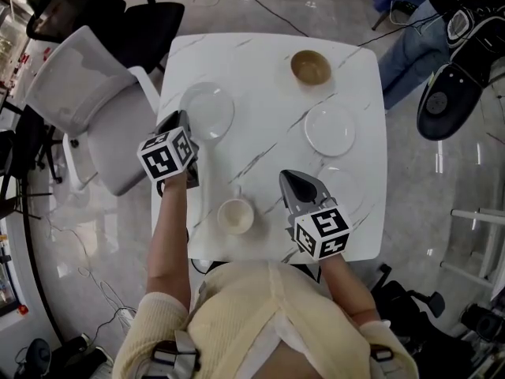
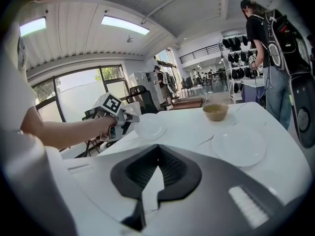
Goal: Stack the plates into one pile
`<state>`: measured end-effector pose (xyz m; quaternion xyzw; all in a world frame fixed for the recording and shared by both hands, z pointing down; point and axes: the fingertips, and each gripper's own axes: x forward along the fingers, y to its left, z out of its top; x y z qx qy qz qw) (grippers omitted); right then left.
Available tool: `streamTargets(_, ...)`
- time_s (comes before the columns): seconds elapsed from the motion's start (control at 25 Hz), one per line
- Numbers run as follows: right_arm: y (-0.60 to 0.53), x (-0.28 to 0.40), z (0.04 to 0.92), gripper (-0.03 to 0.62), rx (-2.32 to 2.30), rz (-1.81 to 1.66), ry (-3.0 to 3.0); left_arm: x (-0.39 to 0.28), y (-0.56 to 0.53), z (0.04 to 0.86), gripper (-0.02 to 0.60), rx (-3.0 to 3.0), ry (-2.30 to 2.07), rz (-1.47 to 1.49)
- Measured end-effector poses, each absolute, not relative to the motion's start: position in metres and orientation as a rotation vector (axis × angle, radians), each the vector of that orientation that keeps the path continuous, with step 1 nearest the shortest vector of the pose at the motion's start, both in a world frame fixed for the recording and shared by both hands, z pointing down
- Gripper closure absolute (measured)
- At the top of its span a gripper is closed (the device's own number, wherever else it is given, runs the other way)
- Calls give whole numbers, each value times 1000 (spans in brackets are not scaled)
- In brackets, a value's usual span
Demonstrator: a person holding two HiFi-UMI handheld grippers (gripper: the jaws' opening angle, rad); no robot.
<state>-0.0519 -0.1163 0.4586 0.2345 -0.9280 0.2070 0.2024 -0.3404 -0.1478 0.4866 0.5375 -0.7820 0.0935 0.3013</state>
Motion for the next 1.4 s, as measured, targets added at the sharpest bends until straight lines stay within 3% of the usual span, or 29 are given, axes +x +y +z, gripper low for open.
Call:
streamTargets(0.84, -103, -34, 436, 591, 761, 605, -2628, -264, -164, 424, 572, 1803, -1923, 151)
streamTargets(1.4, -108, 7, 436, 591, 960, 586, -2576, -164, -197, 386, 572, 2137, -1643, 164)
